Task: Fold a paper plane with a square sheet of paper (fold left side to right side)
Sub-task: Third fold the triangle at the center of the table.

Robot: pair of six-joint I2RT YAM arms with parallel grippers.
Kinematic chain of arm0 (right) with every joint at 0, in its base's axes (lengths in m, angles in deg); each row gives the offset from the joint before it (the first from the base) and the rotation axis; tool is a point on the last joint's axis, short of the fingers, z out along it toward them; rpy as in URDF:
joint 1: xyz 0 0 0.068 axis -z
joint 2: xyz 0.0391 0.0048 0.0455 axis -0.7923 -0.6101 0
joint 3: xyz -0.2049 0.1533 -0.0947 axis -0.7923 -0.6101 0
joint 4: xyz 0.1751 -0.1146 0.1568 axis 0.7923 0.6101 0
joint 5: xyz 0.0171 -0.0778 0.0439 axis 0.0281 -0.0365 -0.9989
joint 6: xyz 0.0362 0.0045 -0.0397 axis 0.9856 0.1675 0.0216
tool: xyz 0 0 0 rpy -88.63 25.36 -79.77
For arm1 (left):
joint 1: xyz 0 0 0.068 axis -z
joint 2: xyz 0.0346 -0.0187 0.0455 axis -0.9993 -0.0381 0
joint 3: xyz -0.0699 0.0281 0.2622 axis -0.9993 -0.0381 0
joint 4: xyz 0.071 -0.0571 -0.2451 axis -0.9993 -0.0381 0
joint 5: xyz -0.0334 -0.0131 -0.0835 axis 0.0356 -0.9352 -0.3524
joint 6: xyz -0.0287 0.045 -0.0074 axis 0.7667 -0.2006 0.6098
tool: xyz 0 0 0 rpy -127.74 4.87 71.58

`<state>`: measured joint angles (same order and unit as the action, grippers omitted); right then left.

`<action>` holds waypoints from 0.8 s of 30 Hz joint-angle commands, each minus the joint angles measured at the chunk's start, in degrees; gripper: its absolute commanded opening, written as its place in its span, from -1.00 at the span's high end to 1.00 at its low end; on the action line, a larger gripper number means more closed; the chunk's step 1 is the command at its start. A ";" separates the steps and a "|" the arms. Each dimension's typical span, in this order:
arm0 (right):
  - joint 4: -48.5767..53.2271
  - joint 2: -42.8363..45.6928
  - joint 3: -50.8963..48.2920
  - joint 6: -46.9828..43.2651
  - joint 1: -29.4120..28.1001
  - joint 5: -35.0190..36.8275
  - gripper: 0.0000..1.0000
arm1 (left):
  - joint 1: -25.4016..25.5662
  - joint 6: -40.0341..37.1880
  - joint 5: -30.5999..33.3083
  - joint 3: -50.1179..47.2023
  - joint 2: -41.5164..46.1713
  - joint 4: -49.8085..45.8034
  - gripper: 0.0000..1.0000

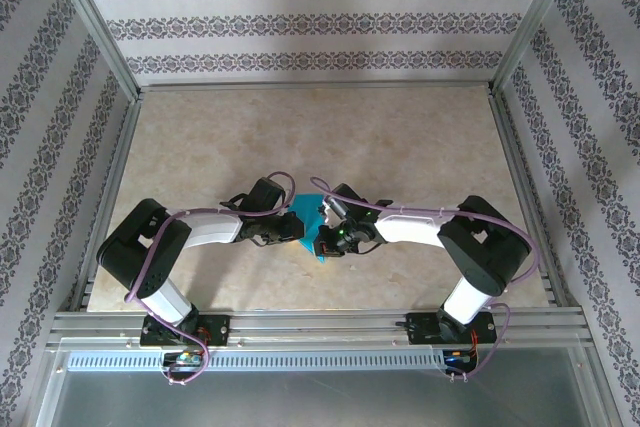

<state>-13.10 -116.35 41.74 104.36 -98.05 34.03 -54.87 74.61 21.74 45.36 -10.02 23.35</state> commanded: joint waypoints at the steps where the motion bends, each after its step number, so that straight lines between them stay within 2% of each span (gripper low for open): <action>1: 2.69 -1.16 0.93 -1.17 -0.51 2.59 1.00 | 0.82 -1.29 2.90 -0.27 -1.85 -4.49 0.69; 7: 4.24 -2.79 1.45 -1.98 -0.50 3.71 1.00 | 0.78 -1.38 2.75 0.04 -1.54 -4.61 0.68; 11: 5.72 -3.58 1.62 -2.59 -0.52 4.58 1.00 | 0.77 -1.50 2.63 0.38 0.07 -4.68 0.61; 18: 10.32 -4.05 1.99 -4.08 -0.77 8.56 1.00 | 0.78 -2.55 4.36 -0.08 9.11 -5.47 0.57; 24: 13.49 -4.65 2.86 -4.23 -1.37 12.27 1.00 | 2.24 -1.58 2.22 -3.97 15.44 -3.25 0.64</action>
<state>-6.78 -118.49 45.02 101.10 -99.08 39.39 -54.26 73.33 24.50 43.98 3.90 19.90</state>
